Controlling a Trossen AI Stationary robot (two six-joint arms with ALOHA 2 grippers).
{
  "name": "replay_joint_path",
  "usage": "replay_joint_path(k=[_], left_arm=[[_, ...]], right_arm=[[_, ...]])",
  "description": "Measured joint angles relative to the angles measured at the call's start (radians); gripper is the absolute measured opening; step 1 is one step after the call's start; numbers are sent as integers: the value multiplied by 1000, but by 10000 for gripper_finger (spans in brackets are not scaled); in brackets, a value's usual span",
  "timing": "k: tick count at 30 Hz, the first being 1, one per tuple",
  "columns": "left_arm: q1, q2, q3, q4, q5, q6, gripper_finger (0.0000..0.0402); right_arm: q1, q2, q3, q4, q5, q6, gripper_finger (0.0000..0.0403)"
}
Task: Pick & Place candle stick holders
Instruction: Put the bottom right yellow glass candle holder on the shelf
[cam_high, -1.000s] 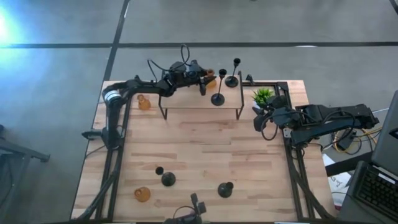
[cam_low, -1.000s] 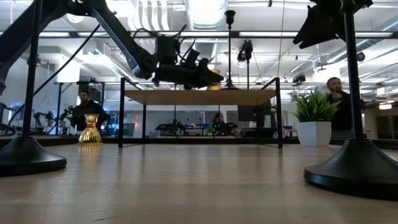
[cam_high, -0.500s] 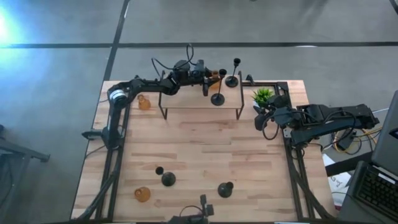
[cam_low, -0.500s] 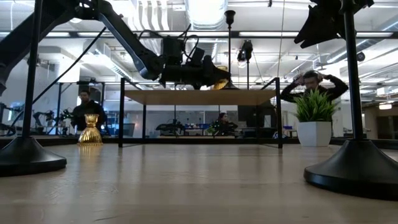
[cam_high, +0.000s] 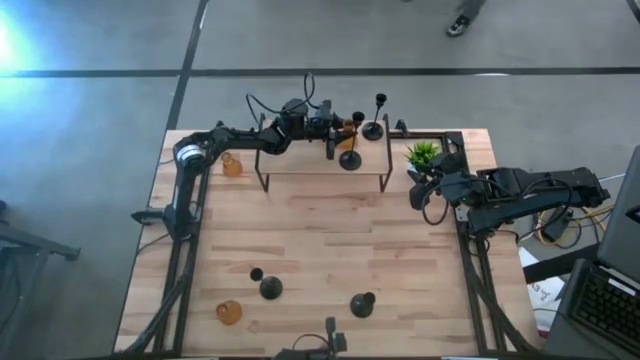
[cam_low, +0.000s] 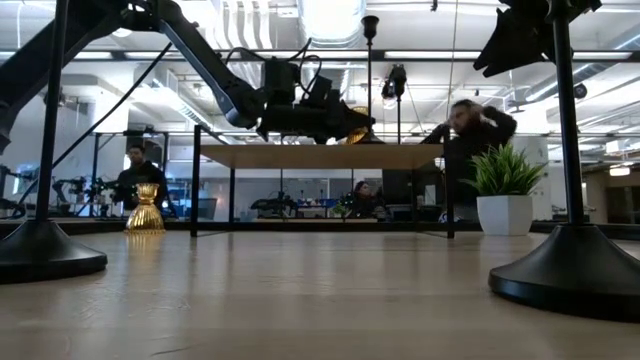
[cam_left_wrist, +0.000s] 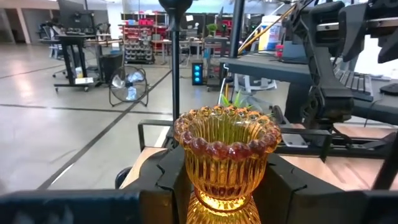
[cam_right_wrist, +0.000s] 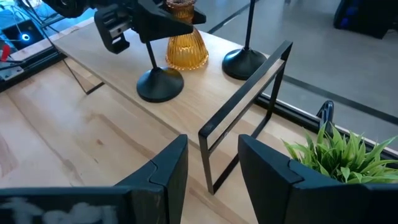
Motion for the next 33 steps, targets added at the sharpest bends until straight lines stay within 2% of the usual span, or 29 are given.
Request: replay_joint_path(k=[11,18,33], left_arm=[[-1,12,1,4,-33,20,131],[-11,70,66,9,-33,15,131],[3,68,68,-21,-42,-1,131]], right_arm=[[0,0,0,0,0,0,128],[0,0,0,1,0,2,130],[0,1,0,2,-3,3,123]])
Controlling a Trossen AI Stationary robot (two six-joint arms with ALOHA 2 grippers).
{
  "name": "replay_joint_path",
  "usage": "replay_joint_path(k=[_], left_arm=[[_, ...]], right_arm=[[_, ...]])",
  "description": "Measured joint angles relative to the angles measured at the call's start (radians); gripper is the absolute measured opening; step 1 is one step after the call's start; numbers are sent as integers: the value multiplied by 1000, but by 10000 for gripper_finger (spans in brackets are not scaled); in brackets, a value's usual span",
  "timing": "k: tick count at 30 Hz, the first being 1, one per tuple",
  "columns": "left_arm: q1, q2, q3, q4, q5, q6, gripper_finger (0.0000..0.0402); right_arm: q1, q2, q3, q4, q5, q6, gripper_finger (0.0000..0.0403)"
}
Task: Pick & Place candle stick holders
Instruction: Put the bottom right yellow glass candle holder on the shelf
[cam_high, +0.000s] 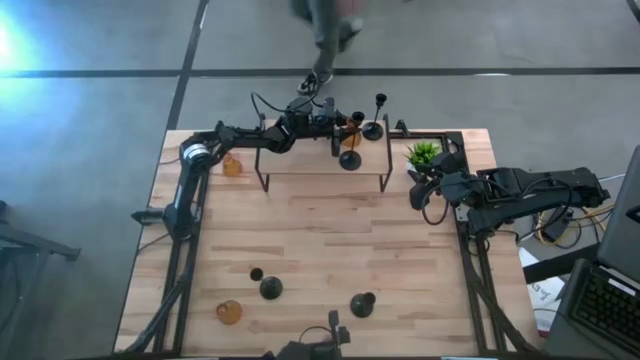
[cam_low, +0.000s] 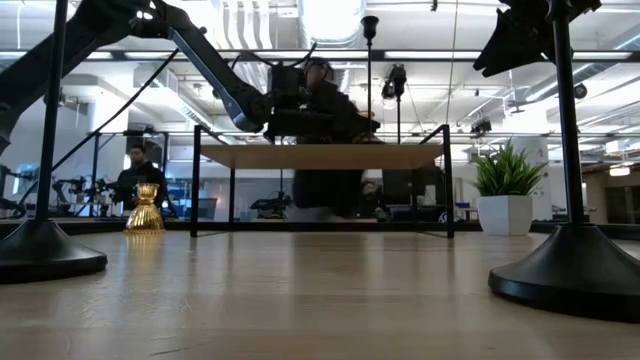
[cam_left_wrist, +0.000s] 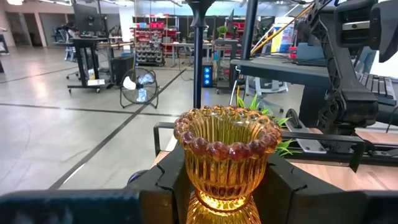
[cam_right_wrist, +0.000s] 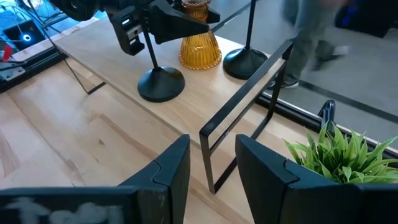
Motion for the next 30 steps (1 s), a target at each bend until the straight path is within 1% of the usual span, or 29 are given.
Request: replay_joint_path(k=[6,14,24,30], left_arm=[[0,0,-1,-7,2,-10,132],[1,-1,-2,-11,12,-52,152],[1,-1,-3,-14,15,-68,159],[1,0,-4,-21,17,-66,181]], right_arm=[[0,0,0,0,0,0,123],[0,0,0,0,0,0,123],[0,0,0,0,-1,0,123],[0,-1,0,0,0,0,123]])
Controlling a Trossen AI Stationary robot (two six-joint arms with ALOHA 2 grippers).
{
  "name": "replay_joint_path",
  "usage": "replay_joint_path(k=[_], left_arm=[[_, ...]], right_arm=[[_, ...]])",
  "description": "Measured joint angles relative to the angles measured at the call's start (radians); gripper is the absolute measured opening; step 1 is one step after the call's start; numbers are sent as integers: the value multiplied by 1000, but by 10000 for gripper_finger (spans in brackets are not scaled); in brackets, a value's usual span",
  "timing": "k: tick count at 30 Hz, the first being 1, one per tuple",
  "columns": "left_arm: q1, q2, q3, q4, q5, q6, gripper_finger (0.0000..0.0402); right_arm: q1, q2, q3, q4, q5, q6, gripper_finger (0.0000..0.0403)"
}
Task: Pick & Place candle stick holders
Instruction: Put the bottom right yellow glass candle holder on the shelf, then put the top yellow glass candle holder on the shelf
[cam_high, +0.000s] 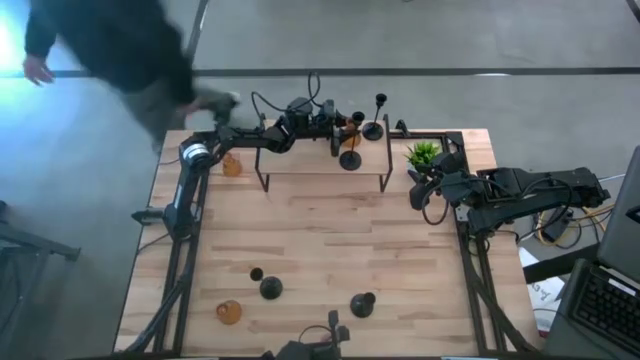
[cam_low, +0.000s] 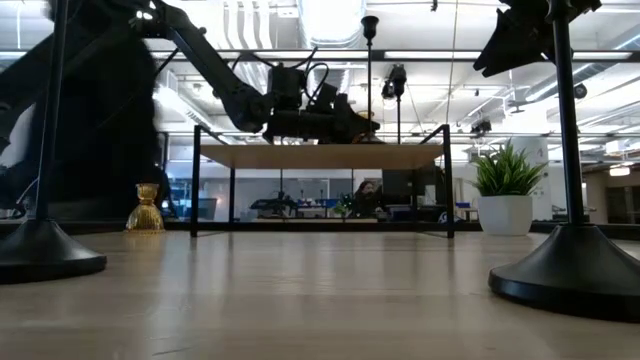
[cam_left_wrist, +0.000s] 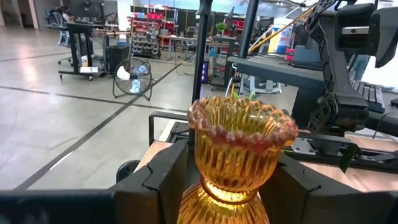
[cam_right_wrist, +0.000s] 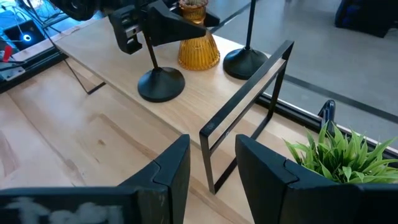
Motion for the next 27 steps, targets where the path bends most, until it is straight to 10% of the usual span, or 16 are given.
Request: replay_joint_path(k=[27], left_arm=[[0,-47,-2,-132,-7,47,309]], right_arm=[[0,0,0,0,-1,0,123]])
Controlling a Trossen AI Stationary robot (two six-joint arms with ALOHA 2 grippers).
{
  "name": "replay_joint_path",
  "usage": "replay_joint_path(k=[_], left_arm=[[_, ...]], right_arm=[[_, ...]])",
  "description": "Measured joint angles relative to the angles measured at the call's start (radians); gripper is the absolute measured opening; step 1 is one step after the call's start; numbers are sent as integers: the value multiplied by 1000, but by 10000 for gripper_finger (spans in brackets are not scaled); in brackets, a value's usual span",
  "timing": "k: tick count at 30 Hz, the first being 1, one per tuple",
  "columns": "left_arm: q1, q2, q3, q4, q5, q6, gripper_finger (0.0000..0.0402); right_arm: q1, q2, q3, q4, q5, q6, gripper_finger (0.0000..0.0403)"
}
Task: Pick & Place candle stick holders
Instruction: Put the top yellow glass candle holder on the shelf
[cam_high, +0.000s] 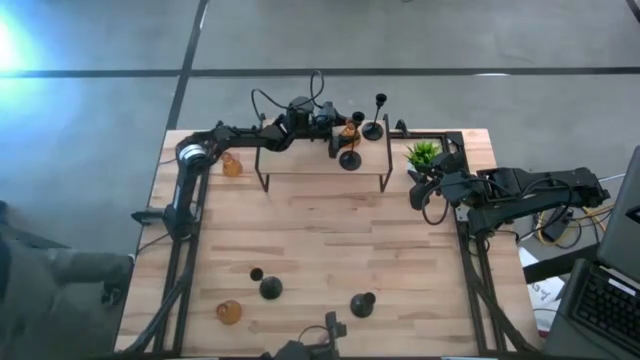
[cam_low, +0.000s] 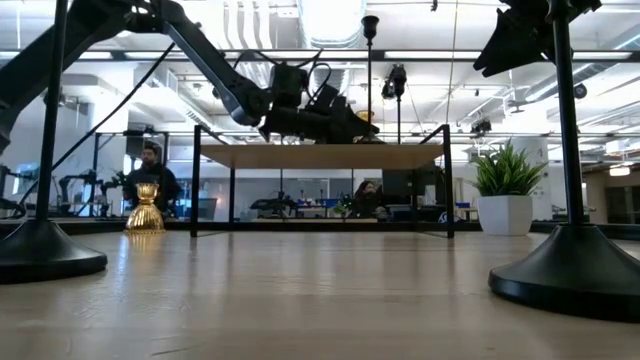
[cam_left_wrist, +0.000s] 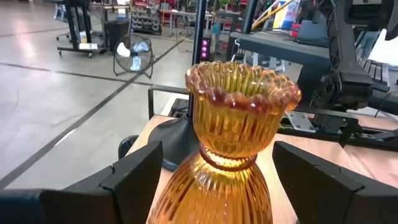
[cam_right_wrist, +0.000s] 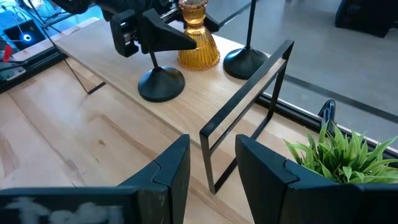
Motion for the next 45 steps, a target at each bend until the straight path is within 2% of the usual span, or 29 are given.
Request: replay_joint_path(k=[6,19,36,45], left_arm=[[1,-21,0,-19,2,7,309],[11,-91,1,-173,3,73,305],[41,-194,2,-451,0,103,305],[54,-277,2,-660,-1,146,305]], right_arm=[[0,0,0,0,-4,4,123],[0,-6,0,1,-3,2,123],[0,-20,0,0,-3,0,123],[0,-20,0,6,-3,0,123]])
